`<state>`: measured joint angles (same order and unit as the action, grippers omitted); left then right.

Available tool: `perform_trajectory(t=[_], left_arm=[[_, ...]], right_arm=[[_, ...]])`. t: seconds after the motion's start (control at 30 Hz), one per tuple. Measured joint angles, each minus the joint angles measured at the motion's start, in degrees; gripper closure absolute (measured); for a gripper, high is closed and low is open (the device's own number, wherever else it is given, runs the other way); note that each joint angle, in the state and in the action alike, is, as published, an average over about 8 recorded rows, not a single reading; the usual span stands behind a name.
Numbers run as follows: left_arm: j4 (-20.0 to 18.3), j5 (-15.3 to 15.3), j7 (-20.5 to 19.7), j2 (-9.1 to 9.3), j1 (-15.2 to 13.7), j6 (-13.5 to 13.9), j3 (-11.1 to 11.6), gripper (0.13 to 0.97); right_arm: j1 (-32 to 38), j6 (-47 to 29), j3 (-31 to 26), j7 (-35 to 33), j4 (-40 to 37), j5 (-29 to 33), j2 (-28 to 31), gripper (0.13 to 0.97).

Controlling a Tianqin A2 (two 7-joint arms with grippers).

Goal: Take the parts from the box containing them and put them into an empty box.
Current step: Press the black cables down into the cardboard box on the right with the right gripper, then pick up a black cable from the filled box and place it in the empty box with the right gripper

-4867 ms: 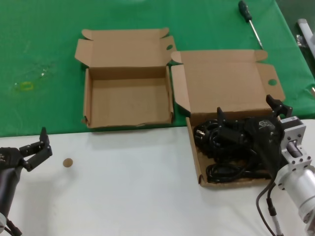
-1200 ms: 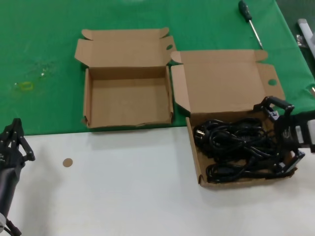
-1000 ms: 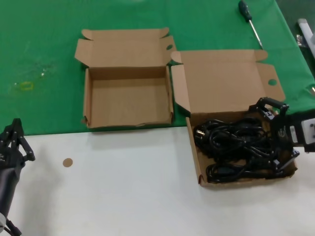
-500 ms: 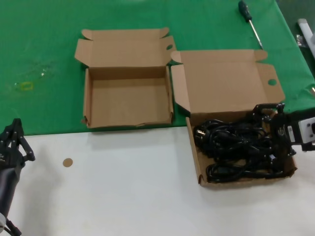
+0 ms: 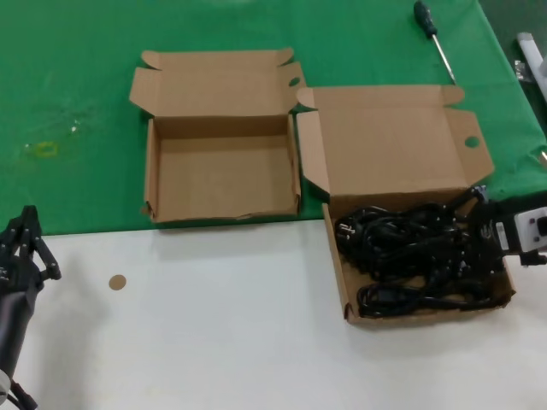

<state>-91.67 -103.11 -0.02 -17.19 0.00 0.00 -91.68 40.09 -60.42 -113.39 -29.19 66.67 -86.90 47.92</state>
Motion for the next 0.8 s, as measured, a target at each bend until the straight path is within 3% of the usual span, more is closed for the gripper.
perform_trajectory(t=[0.2, 0.33, 0.6, 0.8], left_arm=[[0.00, 0.00, 0.00, 0.00, 0.00, 0.00, 0.00, 0.945], [0.00, 0.00, 0.00, 0.00, 0.00, 0.00, 0.00, 0.945], [0.00, 0.00, 0.00, 0.00, 0.00, 0.00, 0.00, 0.945], [0.00, 0.00, 0.00, 0.00, 0.00, 0.00, 0.00, 0.945]], right_arm=[[-0.25, -0.01, 0.30, 1.37, 1.35, -0.01, 0.43, 0.811], [-0.30, -0.02, 0.75, 2.34, 2.58, -0.15, 1.03, 0.811], [-0.43, -0.57, 1.93, 5.08, 5.65, -0.88, 2.86, 0.905], [0.65, -1.67, 2.87, 8.26, 7.91, -1.82, 3.92, 0.908]])
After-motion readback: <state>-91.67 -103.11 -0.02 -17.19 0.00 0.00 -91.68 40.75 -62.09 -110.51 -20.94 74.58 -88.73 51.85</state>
